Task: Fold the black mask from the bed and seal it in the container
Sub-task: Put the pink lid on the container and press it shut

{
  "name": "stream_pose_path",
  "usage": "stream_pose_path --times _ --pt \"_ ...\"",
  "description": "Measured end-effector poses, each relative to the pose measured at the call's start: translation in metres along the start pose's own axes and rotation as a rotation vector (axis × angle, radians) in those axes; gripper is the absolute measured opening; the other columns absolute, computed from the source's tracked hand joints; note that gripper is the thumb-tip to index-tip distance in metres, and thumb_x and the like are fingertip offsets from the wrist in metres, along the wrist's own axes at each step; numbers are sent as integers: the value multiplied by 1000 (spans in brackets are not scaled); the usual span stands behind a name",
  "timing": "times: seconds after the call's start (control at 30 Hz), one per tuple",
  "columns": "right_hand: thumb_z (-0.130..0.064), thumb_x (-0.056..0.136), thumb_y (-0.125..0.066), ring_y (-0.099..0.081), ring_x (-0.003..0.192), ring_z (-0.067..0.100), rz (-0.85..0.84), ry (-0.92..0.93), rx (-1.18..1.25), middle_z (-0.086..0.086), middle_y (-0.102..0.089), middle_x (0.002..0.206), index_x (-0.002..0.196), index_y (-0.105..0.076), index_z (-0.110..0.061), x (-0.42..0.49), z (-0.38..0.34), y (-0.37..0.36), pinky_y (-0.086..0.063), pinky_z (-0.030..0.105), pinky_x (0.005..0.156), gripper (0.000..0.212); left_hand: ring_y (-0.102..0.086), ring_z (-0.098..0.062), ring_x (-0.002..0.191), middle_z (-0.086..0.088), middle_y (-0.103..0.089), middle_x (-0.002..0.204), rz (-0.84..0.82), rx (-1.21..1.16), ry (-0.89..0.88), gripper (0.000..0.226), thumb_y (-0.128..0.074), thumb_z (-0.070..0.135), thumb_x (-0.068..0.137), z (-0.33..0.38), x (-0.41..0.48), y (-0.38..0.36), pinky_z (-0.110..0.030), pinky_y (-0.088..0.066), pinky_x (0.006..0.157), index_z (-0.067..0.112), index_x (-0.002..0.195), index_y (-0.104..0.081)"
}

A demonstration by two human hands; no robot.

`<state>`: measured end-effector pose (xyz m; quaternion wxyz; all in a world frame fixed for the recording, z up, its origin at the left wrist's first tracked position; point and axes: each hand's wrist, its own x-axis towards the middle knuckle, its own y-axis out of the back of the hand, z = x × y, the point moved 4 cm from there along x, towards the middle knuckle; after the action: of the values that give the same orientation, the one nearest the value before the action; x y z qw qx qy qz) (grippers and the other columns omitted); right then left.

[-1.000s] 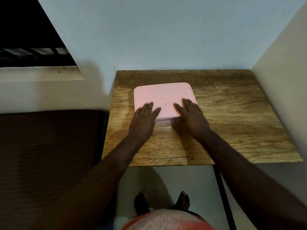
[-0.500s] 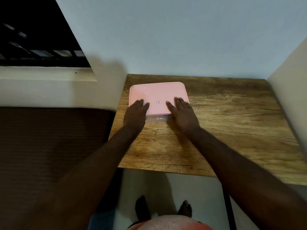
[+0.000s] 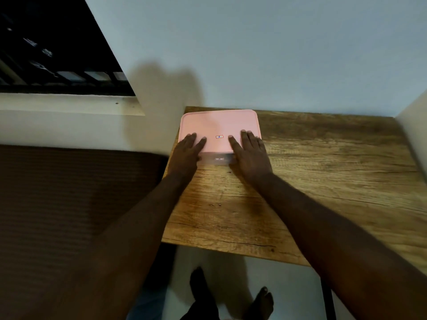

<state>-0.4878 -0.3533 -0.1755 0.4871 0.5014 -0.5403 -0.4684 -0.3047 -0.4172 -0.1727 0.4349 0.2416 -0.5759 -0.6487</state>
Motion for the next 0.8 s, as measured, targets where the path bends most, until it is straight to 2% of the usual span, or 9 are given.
stream_pose_path --times 0.23,0.4,0.57,0.8 --pt "-39 99 -43 -3 150 35 -1 -60 24 21 -7 163 156 -10 -21 24 -8 3 -2 49 121 69 -42 -46 132 -30 -43 142 21 -53 -113 62 -69 0 79 -24 29 -4 -51 -32 109 6 137 -50" --pt "-39 100 -41 0 151 34 -3 -112 38 19 -4 163 157 -8 -23 44 -12 1 0 49 120 67 -30 -37 141 -22 -33 152 -6 -27 -126 61 -61 4 87 -39 55 -7 -40 -22 114 12 144 -41" --pt "-31 104 -31 -1 151 34 12 -131 23 19 -6 163 156 -10 -24 64 -12 -3 -1 48 120 57 -35 -40 138 -26 -37 148 -17 -18 -140 62 -64 -1 83 -51 77 -10 -43 -27 113 10 141 -45" --pt "-28 104 -33 -1 151 34 29 -153 34 18 -6 163 156 -11 -25 81 -10 -5 -2 49 120 57 -30 -36 141 -21 -35 151 -5 -25 -159 62 -62 2 87 -60 98 -11 -39 -22 115 13 144 -41"
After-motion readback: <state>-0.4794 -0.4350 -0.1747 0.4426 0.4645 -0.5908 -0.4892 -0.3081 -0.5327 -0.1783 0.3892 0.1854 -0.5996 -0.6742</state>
